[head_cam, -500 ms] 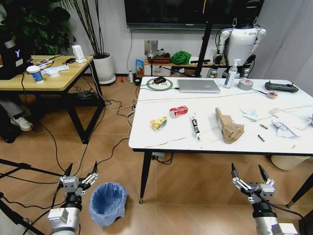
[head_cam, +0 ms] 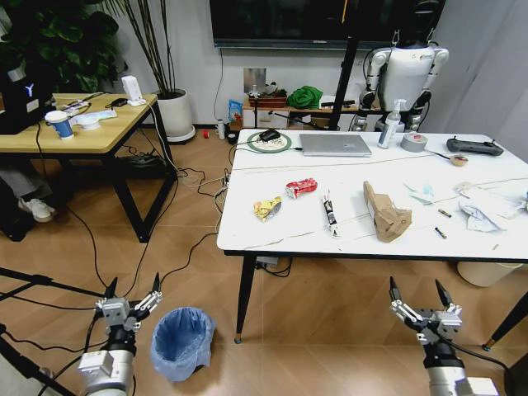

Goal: Pick up the trash bin and place the trash from the table into it.

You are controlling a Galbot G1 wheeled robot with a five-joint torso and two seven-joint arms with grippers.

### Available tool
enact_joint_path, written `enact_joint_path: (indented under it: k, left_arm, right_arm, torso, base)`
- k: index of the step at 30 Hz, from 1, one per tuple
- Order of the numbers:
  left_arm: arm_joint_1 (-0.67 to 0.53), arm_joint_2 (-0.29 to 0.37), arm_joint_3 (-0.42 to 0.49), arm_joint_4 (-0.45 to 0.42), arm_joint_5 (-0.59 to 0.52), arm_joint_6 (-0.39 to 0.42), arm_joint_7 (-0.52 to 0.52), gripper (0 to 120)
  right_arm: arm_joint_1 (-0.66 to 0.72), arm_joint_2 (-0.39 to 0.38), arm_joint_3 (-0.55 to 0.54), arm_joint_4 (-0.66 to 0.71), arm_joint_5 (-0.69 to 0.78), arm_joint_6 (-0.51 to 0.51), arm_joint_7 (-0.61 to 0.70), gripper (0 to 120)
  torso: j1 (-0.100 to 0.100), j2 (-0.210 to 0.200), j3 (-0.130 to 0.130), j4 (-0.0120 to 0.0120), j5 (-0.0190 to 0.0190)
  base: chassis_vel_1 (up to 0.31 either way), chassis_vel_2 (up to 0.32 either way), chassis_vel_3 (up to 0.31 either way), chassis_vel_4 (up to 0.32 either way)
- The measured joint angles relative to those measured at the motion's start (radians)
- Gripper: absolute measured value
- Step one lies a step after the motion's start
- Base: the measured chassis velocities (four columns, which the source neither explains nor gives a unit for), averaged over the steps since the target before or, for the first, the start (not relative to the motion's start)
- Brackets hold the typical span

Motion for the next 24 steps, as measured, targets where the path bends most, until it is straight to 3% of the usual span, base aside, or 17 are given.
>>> enact_joint_path:
  k: [5,24]
  left_arm:
    - [-0.014,-0.025,-0.01,0.063,0.016,-0.037,0.015,100]
    - [-0.006,-0.041,-0.014,0.067,0.015,-0.047,0.027,100]
  right_arm:
    - [0.021,0.022,-0.012,-0.043,-0.008,0.01,-0.008,100]
    - [0.032,0.025,-0.016,-0.064,-0.011,0.021,-0.013,100]
  torso:
    - [-0.005,-0.011,-0.006,0.0001,0.0]
    - [-0.046,-0.102,-0.056,0.0,0.0002]
  base:
    - [0.0,0.0,0.0,0.0]
    - [0.0,0.0,0.0,0.0]
